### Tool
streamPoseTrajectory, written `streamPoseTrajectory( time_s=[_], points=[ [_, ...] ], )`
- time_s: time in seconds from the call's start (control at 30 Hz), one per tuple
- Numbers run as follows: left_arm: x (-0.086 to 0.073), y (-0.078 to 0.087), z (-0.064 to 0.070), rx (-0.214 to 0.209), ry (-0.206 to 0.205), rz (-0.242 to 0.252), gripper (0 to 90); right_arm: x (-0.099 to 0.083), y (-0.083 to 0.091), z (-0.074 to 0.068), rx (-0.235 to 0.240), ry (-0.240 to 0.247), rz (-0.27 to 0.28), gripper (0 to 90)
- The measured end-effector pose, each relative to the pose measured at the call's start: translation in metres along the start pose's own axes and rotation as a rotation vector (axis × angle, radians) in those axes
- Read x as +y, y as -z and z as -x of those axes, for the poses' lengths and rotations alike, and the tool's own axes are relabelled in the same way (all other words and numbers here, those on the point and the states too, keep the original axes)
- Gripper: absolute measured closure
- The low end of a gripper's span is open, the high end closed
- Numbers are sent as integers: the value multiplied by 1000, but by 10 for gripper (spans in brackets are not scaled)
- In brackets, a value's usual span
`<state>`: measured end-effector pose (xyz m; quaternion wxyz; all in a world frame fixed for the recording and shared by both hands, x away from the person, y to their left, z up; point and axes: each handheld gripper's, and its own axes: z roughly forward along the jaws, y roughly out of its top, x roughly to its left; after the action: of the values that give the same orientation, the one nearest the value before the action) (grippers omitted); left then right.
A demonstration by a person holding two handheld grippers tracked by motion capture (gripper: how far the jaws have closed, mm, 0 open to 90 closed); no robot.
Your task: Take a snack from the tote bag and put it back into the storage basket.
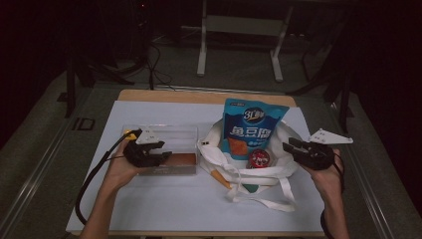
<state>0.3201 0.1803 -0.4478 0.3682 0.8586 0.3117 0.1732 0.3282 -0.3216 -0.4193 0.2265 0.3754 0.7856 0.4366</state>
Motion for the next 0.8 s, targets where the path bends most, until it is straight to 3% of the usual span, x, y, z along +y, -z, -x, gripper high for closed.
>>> streamPoseTrajectory(
  time_s=[0.27,0.4,0.8],
  points=[
    [-8,2,17,-1,-16,34,539,11,-17,-3,35,11,-29,584],
    [-12,-1,19,-3,-18,24,539,18,-26,-4,44,21,-42,559],
    [-23,-7,31,-5,-3,56,520,28,-44,-3,93,21,-44,465]
  ],
)
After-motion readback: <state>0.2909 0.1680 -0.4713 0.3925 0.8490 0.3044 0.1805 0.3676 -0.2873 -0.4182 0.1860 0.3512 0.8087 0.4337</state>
